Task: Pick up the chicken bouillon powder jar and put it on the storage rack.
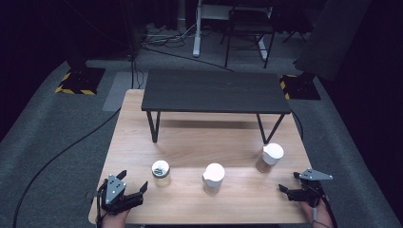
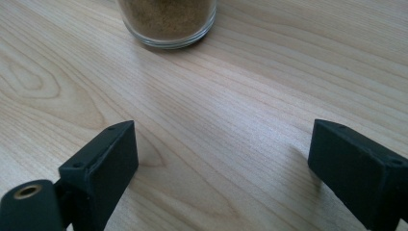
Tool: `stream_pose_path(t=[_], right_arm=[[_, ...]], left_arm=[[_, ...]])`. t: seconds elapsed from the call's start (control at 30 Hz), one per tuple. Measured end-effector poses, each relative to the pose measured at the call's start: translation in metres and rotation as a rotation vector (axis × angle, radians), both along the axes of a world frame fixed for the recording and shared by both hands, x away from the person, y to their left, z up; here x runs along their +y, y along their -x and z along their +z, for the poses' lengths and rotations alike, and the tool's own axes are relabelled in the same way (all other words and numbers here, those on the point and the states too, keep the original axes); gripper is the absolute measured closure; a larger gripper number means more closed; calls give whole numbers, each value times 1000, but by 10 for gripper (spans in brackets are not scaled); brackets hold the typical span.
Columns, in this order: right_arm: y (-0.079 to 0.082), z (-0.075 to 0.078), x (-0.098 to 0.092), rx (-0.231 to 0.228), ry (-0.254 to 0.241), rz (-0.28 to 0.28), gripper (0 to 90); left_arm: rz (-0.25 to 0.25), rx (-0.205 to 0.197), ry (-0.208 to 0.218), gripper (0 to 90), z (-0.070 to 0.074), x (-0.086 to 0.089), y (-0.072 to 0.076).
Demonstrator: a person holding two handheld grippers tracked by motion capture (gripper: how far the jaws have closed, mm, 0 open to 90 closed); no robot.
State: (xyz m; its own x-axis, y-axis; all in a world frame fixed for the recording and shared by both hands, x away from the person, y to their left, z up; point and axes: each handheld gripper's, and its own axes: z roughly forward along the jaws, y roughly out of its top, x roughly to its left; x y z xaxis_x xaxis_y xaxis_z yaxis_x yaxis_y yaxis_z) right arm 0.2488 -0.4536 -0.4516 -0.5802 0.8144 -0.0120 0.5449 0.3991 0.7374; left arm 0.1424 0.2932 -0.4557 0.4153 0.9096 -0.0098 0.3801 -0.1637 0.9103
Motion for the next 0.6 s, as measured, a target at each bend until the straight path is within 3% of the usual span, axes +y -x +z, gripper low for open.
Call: stream_pose_path(t=[0.27, 0.6], right_arm=[[0, 0, 1, 0, 0, -6, 97], [-1, 0, 2, 4, 2, -15, 79]], left_arm=[[-27, -47, 42, 128, -3, 5, 4], [-58, -57, 70, 128, -4, 6, 0]])
